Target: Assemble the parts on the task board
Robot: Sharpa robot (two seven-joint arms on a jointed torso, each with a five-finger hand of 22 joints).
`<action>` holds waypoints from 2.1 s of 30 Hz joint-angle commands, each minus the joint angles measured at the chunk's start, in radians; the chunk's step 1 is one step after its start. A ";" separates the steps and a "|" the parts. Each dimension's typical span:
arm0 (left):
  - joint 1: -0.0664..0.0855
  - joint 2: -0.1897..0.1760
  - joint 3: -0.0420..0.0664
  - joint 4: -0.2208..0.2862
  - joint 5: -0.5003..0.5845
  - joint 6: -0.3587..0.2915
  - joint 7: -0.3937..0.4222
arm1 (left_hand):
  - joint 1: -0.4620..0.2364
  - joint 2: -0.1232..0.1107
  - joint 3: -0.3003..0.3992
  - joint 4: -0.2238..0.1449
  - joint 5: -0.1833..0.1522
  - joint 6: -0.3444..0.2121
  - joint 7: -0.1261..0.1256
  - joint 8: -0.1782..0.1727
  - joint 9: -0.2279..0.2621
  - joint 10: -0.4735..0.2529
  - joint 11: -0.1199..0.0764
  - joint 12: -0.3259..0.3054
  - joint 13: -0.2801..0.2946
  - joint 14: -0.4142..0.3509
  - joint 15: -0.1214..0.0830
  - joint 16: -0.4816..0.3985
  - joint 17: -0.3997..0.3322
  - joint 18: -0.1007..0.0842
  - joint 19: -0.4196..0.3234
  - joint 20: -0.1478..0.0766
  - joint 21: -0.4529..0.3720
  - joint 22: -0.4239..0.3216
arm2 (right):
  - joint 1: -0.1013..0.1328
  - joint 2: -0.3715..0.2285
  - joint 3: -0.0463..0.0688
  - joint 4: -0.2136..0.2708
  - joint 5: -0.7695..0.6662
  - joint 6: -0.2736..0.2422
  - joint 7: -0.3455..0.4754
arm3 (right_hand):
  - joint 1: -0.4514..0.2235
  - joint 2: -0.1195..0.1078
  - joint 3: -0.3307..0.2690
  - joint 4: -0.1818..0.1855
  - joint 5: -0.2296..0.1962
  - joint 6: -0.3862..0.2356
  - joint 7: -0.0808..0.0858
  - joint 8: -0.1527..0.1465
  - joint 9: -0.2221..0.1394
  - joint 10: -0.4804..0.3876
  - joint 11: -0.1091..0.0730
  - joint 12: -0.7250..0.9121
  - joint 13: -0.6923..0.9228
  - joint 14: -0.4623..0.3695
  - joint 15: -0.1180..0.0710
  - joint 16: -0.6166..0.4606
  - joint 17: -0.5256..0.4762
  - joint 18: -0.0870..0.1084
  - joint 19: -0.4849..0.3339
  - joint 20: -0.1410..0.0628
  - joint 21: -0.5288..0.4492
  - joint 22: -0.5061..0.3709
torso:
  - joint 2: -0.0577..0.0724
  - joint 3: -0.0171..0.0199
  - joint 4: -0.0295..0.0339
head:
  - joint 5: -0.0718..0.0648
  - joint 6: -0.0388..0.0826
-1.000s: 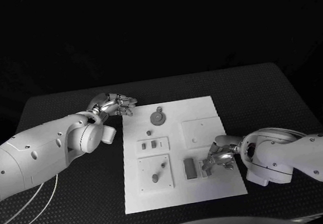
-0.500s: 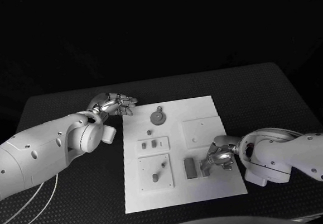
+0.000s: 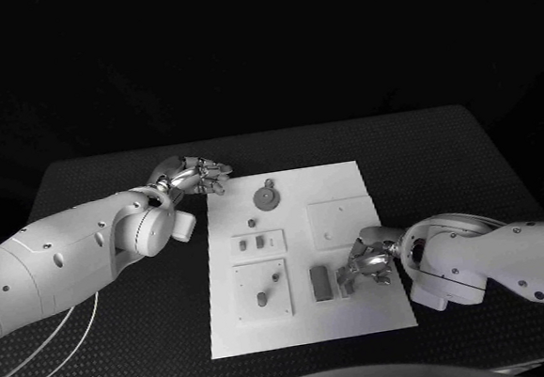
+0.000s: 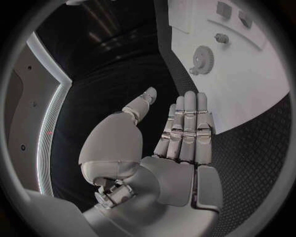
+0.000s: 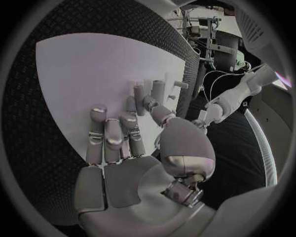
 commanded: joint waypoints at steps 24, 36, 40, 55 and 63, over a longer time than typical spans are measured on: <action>0.001 0.000 0.000 0.004 -0.005 0.014 -0.002 | -0.010 -0.003 -0.004 0.005 0.001 -0.005 0.005 -0.003 -0.002 -0.009 -0.001 -0.006 0.002 0.008 0.000 -0.004 0.003 -0.002 0.001 -0.003 0.006 0.003 | -0.006 0.007 -0.002 0.007 0.010 0.042 0.005 | -0.030 -0.023 0.007 0.003 0.003 -0.002 0.009 -0.003 -0.003 0.004 0.002 -0.004 0.002 -0.003 -0.009 -0.008 -0.007 0.013 0.002 -0.003 -0.001 0.013 | 0.000 -0.0004 0.0001 | 0.003 -0.002; 0.001 0.000 0.000 0.003 -0.006 0.013 -0.002 | -0.010 -0.003 -0.004 0.006 0.001 -0.005 0.005 -0.003 -0.002 -0.010 -0.001 -0.006 0.002 0.008 0.000 -0.005 0.003 -0.002 0.001 -0.003 0.006 0.004 | -0.006 0.008 -0.002 0.007 0.010 0.038 0.007 | -0.040 -0.028 0.008 0.004 0.003 -0.003 0.009 -0.004 -0.004 0.004 0.002 -0.005 0.002 -0.004 -0.009 -0.009 -0.009 0.013 0.003 -0.003 -0.001 0.012 | 0.000 0.0000 -0.0005 | 0.004 -0.002; 0.001 0.000 0.000 0.003 -0.006 0.013 -0.002 | -0.011 -0.003 -0.004 0.006 0.001 -0.006 0.005 -0.003 -0.002 -0.011 -0.001 -0.006 0.002 0.008 0.000 -0.005 0.003 -0.001 0.001 -0.003 0.006 0.004 | -0.006 0.010 -0.002 0.007 0.012 0.045 0.011 | -0.065 -0.054 0.008 0.013 0.003 -0.004 0.011 -0.006 -0.006 0.003 0.004 -0.007 0.002 -0.006 -0.008 -0.010 -0.013 0.013 0.005 -0.002 -0.004 0.011 | 0.000 -0.0003 -0.0005 | 0.005 -0.002; 0.001 0.000 0.000 0.003 -0.006 0.012 -0.003 | -0.011 -0.004 -0.004 0.007 0.001 -0.007 0.005 -0.004 -0.002 -0.011 -0.001 -0.006 0.003 0.008 0.000 -0.005 0.004 -0.001 0.001 -0.003 0.006 0.005 | -0.006 0.009 -0.002 0.006 0.014 0.047 0.015 | -0.120 -0.173 0.056 0.105 0.003 -0.010 0.013 -0.010 -0.010 -0.001 0.006 -0.013 0.003 -0.018 -0.008 -0.016 -0.031 0.013 0.013 -0.006 -0.012 0.007 | 0.000 0.0000 -0.0005 | 0.006 -0.004; 0.001 0.000 0.000 0.003 -0.006 0.012 -0.003 | -0.011 -0.004 -0.004 0.007 0.001 -0.008 0.006 -0.004 -0.003 -0.011 -0.001 -0.006 0.003 0.009 0.000 -0.006 0.005 -0.001 0.001 -0.003 0.006 0.005 | -0.006 0.009 -0.002 0.004 0.018 0.043 0.021 | -0.121 -0.175 0.059 0.113 0.003 -0.011 0.013 -0.010 -0.010 -0.001 0.006 -0.013 0.004 -0.019 -0.008 -0.016 -0.032 0.013 0.013 -0.006 -0.012 0.007 | 0.000 0.0003 -0.0004 | 0.006 -0.003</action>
